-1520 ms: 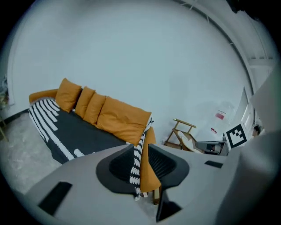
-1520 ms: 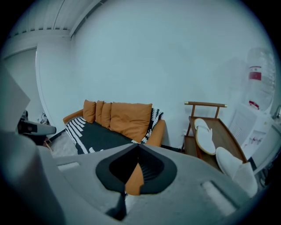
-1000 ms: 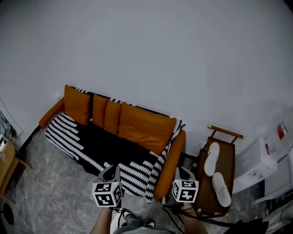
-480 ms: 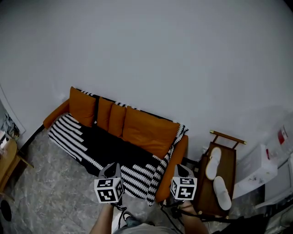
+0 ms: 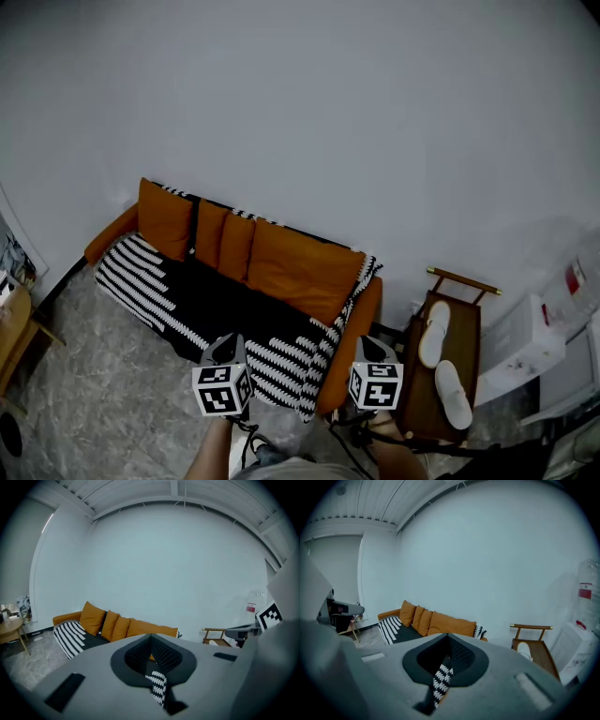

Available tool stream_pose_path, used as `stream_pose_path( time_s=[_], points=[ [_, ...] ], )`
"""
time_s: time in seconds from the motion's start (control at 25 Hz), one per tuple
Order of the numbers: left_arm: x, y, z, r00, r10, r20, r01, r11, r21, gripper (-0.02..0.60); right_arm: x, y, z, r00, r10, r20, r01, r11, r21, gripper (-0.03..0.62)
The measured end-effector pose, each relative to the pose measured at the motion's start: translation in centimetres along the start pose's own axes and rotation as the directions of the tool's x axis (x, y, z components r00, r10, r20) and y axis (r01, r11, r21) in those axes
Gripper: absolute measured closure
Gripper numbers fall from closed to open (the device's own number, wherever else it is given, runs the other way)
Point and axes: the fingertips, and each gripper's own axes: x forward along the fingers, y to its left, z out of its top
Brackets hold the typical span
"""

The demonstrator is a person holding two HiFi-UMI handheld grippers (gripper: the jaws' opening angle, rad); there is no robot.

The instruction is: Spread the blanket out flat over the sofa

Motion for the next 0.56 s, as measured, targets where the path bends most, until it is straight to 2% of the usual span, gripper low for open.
stream_pose_path(
  time_s=[0.56],
  points=[
    [-1.5,1.0,-0.6,1.0,0.012,-0.002,-0.012,1.0,-0.005,0.578,-0.6,1.8,0.4,1.0,0.023,0.004,-0.023,0.999,-0.023,0.589]
  ],
)
